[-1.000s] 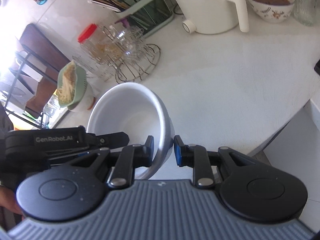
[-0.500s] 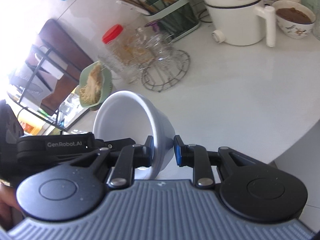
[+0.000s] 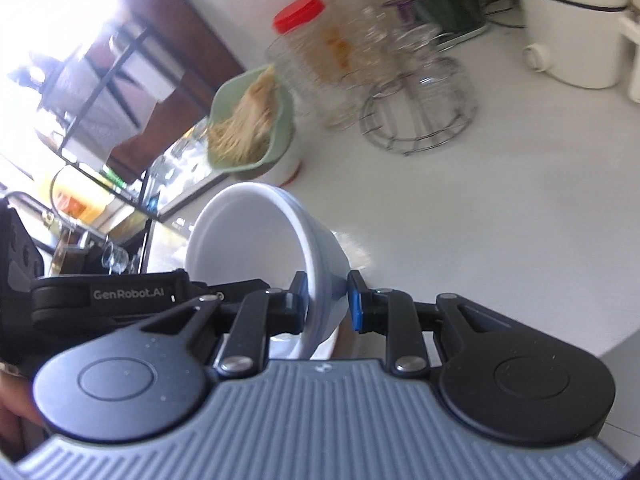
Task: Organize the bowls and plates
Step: 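Carry the nested white bowls onto the leaf-print plate stack, then open both tools and release the white bowls on the plates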
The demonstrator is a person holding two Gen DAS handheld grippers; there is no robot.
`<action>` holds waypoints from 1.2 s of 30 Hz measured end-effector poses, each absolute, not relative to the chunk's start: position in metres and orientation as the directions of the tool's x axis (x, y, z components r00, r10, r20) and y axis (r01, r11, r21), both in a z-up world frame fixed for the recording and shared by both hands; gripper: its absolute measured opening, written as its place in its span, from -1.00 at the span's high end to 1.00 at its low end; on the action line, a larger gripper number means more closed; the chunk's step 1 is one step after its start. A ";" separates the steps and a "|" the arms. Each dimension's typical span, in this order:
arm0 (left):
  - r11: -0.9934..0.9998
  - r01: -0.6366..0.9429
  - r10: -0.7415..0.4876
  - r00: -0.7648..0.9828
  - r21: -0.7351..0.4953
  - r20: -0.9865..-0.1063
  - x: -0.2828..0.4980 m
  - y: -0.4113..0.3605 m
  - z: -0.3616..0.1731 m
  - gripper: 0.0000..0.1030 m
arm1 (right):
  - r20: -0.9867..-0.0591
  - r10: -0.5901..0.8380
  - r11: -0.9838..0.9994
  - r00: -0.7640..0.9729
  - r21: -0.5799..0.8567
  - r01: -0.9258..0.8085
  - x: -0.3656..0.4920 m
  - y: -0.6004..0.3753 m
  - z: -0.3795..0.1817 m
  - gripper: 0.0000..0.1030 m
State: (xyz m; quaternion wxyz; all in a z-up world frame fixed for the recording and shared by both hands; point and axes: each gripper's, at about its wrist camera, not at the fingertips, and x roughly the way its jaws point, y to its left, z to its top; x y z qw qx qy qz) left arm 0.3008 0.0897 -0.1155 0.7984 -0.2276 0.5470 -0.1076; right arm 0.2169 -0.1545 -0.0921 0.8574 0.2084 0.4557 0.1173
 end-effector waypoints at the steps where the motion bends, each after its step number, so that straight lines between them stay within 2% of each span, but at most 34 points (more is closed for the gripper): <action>1: 0.870 -0.087 -0.419 0.385 -0.485 -0.822 0.301 0.096 -0.118 0.22 | -0.737 0.396 0.888 0.549 0.460 -0.023 0.219 -0.148 -0.094 0.53; 5: 0.871 -0.092 -0.413 0.394 -0.483 -0.821 0.307 0.116 -0.131 0.21 | -0.741 0.419 0.890 0.525 0.449 -0.076 0.231 -0.128 -0.105 0.52; 14: 0.871 -0.155 -0.384 0.377 -0.467 -0.843 0.316 0.132 -0.165 0.21 | -0.776 0.429 0.891 0.462 0.447 -0.078 0.252 -0.108 -0.142 0.50; 21: 0.906 -0.084 -0.358 0.367 -0.414 -0.859 0.323 0.124 -0.169 0.19 | -0.778 0.406 0.900 0.479 0.431 -0.063 0.257 -0.105 -0.152 0.49; 22: 0.907 -0.078 -0.363 0.358 -0.415 -0.860 0.324 0.124 -0.169 0.14 | -0.787 0.397 0.904 0.473 0.424 -0.054 0.257 -0.104 -0.153 0.49; 23: 0.907 -0.068 -0.366 0.358 -0.415 -0.859 0.324 0.125 -0.168 0.02 | -0.791 0.392 0.905 0.470 0.423 -0.043 0.257 -0.104 -0.153 0.49; 24: 0.910 -0.063 -0.362 0.360 -0.409 -0.860 0.324 0.126 -0.167 -0.02 | -0.788 0.390 0.905 0.476 0.424 -0.040 0.256 -0.104 -0.151 0.47; 26: 0.917 -0.044 -0.357 0.358 -0.397 -0.863 0.325 0.127 -0.162 -0.09 | -0.780 0.385 0.904 0.494 0.426 -0.031 0.252 -0.105 -0.146 0.29; 27: 0.919 -0.030 -0.357 0.360 -0.393 -0.862 0.325 0.128 -0.159 -0.10 | -0.777 0.376 0.905 0.505 0.424 -0.023 0.250 -0.105 -0.143 0.05; 28: 0.923 -0.020 -0.352 0.361 -0.385 -0.864 0.325 0.129 -0.155 -0.11 | -0.773 0.365 0.908 0.520 0.418 -0.017 0.249 -0.105 -0.140 -0.05; 36: 0.937 0.070 -0.338 0.427 -0.342 -0.838 0.315 0.135 -0.108 -0.12 | -0.733 0.295 0.924 0.612 0.382 0.011 0.233 -0.107 -0.103 -0.05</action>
